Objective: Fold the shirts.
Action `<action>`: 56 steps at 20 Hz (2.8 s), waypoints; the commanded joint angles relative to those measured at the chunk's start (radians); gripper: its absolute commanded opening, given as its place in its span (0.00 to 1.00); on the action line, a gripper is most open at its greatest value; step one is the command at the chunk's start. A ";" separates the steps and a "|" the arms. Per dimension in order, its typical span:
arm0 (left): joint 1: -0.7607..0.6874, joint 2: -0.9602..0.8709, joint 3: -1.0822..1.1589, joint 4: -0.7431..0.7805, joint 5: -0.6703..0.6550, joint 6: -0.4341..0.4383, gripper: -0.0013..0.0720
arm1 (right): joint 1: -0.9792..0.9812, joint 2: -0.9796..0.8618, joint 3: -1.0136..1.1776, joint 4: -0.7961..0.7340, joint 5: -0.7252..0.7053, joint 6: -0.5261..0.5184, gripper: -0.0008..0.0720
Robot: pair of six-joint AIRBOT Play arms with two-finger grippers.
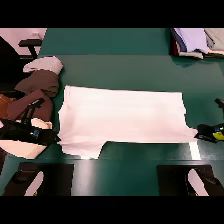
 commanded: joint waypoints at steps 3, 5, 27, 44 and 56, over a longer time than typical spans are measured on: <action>0.000 -0.064 0.071 0.002 0.150 0.006 0.04 | 0.100 -0.042 0.135 -0.059 -0.032 0.065 0.03; 0.000 -0.169 0.107 0.001 0.246 0.053 0.04 | 0.146 -0.155 0.191 -0.058 -0.120 0.068 0.03; -0.038 -0.732 0.510 -0.118 0.430 0.162 0.05 | -0.154 -0.755 0.427 0.337 -0.165 -0.175 0.75; -0.555 -1.121 0.816 -0.167 0.616 0.070 0.05 | 0.079 -0.679 0.571 0.519 -0.153 -0.264 0.03; -0.637 -1.292 0.917 -0.220 0.636 0.030 0.05 | 0.402 -0.525 0.882 0.649 -0.190 -0.111 0.03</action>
